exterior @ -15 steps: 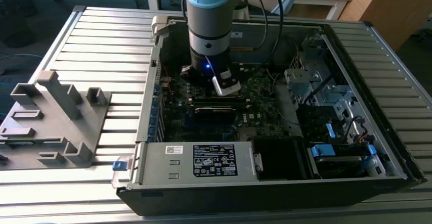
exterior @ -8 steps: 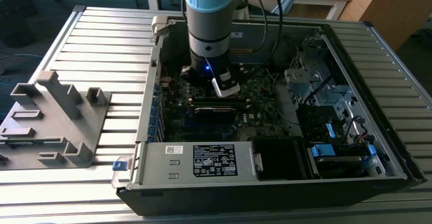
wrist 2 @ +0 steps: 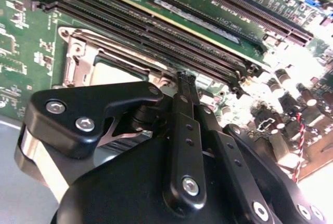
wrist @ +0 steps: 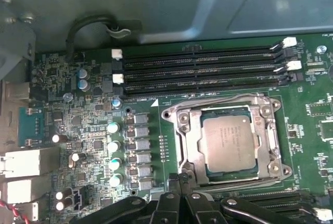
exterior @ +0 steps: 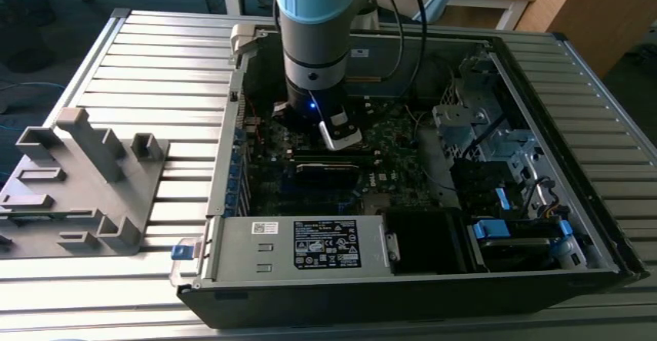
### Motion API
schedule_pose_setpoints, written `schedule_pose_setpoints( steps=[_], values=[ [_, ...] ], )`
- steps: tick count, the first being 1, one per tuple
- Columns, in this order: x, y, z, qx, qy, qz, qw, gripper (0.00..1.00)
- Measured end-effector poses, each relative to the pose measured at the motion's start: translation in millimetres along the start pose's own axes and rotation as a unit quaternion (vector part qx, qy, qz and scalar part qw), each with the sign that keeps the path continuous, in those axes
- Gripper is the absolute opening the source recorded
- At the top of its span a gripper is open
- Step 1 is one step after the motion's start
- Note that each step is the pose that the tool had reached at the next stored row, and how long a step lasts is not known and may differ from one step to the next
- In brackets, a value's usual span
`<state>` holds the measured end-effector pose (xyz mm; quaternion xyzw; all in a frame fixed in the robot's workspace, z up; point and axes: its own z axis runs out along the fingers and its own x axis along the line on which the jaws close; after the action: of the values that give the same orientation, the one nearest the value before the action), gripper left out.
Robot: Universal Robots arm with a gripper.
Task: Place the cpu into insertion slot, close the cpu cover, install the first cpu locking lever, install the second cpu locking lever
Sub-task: 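Install the second cpu locking lever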
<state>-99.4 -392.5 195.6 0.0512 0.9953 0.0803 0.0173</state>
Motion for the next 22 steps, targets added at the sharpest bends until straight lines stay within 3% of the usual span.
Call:
schedule_pose_setpoints(
  steps=[5, 10, 19, 22],
  values=[
    [3.3, -1.6, 2.2, -0.0002, 0.0001, 0.0, 1.0, 0.11],
    [3.4, -1.5, 0.4, -0.0003, 0.0, 0.0, 1.0, 0.11],
    [2.8, 2.5, -23.3, -0.0004, 0.0001, 0.0, 1.0, 0.11],
    [2.5, 2.9, -25.8, -0.0004, 0.0001, 0.0, 1.0, 0.11]
  ],
)
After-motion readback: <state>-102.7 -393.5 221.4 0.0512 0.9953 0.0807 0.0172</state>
